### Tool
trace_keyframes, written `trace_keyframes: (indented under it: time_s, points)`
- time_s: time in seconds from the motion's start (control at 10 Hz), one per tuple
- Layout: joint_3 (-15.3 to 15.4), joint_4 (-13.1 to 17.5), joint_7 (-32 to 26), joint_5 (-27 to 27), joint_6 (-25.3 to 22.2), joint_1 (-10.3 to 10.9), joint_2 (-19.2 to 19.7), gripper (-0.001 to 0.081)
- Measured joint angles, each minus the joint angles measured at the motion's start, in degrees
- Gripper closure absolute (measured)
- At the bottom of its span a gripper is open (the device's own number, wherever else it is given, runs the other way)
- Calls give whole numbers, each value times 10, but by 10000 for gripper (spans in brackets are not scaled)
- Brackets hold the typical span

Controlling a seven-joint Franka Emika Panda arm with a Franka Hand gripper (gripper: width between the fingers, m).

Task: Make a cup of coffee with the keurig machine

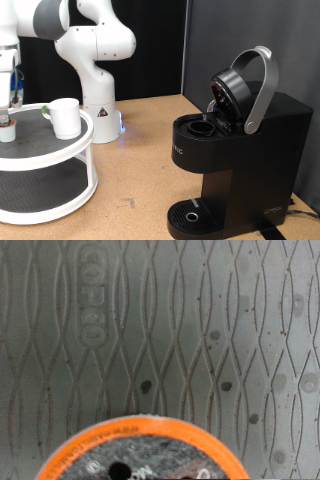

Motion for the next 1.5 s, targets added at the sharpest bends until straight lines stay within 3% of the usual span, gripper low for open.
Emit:
trace_keyframes:
  time_s: [0.7, 1.3, 1.4, 1.5]
  points:
    - [-7, 10, 0, 22, 17, 6, 60, 6]
    - [-7, 19, 0, 40, 20, 14, 79, 32]
    - [-7, 20, 0, 40, 20, 14, 82, 206]
    - [-6, 23, 0, 40, 20, 14, 87, 206]
